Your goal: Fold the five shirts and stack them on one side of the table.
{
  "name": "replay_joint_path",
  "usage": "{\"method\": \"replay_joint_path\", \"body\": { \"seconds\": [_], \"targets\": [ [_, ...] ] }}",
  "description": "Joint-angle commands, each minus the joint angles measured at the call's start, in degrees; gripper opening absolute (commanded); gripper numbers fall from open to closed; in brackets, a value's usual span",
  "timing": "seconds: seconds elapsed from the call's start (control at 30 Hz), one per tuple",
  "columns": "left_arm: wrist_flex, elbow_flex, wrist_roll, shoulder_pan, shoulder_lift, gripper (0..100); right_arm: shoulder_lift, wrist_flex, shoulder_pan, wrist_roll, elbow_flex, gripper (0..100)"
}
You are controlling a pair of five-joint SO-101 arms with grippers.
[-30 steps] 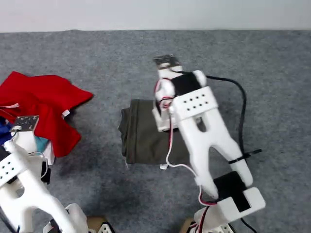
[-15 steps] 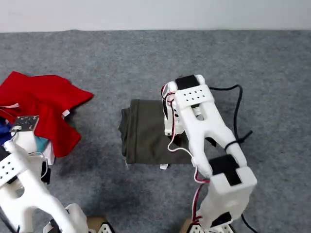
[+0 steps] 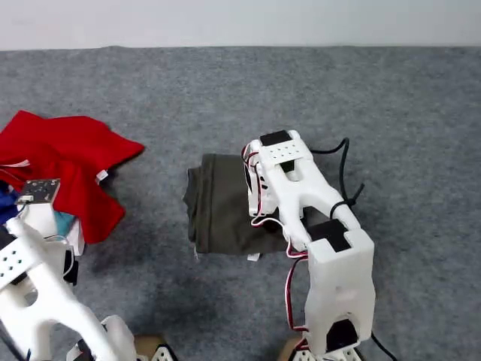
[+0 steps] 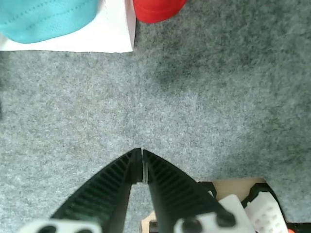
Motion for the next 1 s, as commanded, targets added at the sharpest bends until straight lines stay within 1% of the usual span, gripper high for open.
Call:
{"method": "replay_joint_path", "body": {
  "seconds": [0.0, 0.1, 0.17, 0.3, 0.43, 0.57, 0.7, 0.87, 0.97],
  "targets": [
    [-0.7, -0.2, 0.0, 0.4, -1.2, 0, 3.9, -0.9, -1.0, 1.5, 0.5, 8.9],
    [-0.8, -0.2, 0.0, 0.4, -1.2, 0, 5.8, -0.4, -0.6, 5.5, -1.4, 0.6],
    [-0.8, -0.2, 0.0, 0.4, -1.2, 0, 5.8, -0.1, 0.0, 7.0, -1.9, 1.8],
    [-0.8, -0.2, 0.0, 0.4, -1.2, 0, 3.8, 1.6, 2.0, 8.4, -3.6, 1.0],
    [-0.8, -0.2, 0.0, 0.4, -1.2, 0, -1.7, 4.4, 5.1, 14.5, -3.8, 1.0],
    [-0.8, -0.2, 0.0, 0.4, -1.2, 0, -9.3, 9.2, 11.1, 27.9, -3.7, 1.0],
    [-0.8, -0.2, 0.0, 0.4, -1.2, 0, -14.9, 11.2, 19.5, 42.2, -3.7, 1.0],
    [-0.8, -0.2, 0.0, 0.4, -1.2, 0, -16.2, 7.5, 29.9, 64.6, -4.4, 1.0],
    [-0.8, -0.2, 0.0, 0.4, -1.2, 0, -16.2, 2.6, 34.4, 75.4, -4.4, 1.0]
  ]
}}
